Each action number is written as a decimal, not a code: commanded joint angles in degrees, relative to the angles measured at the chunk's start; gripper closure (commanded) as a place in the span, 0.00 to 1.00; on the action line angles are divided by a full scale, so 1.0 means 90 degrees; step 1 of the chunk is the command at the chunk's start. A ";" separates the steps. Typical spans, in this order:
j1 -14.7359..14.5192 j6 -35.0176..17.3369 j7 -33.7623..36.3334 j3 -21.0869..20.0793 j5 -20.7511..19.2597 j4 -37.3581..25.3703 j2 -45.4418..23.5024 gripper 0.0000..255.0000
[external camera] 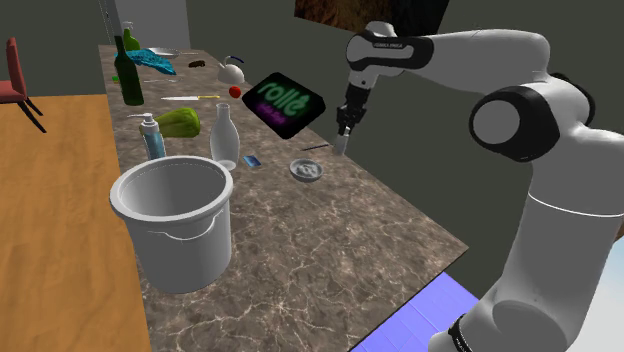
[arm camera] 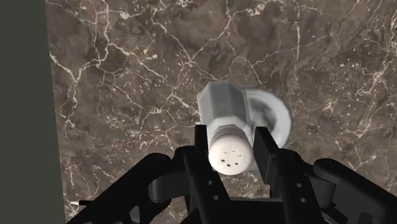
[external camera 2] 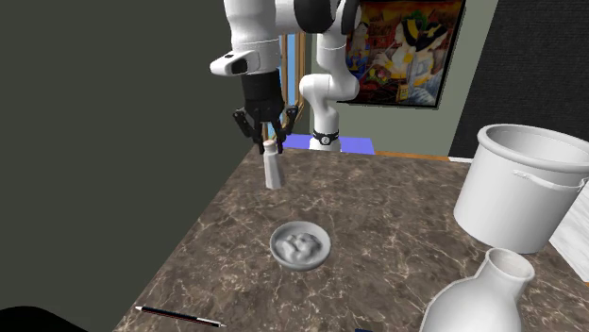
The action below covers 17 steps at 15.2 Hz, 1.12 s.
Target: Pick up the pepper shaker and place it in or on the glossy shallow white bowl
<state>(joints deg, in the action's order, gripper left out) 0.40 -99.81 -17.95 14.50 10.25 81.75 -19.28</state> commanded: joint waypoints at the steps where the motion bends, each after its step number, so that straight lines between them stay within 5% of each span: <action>1: -0.0087 0.0234 0.0235 -0.0084 0.0050 -0.0606 -0.0351 1.00; 6: -0.0152 0.1091 0.0770 -0.0273 0.0212 -0.2825 -0.1665 1.00; 7: -0.0101 0.1599 0.0985 -0.0350 0.0284 -0.4062 -0.2367 1.00; 17: -0.0292 0.0429 0.0834 -0.0315 0.0237 -0.2421 -0.1916 1.00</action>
<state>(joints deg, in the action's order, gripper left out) -2.06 -95.10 -10.45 11.67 12.39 59.08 -36.60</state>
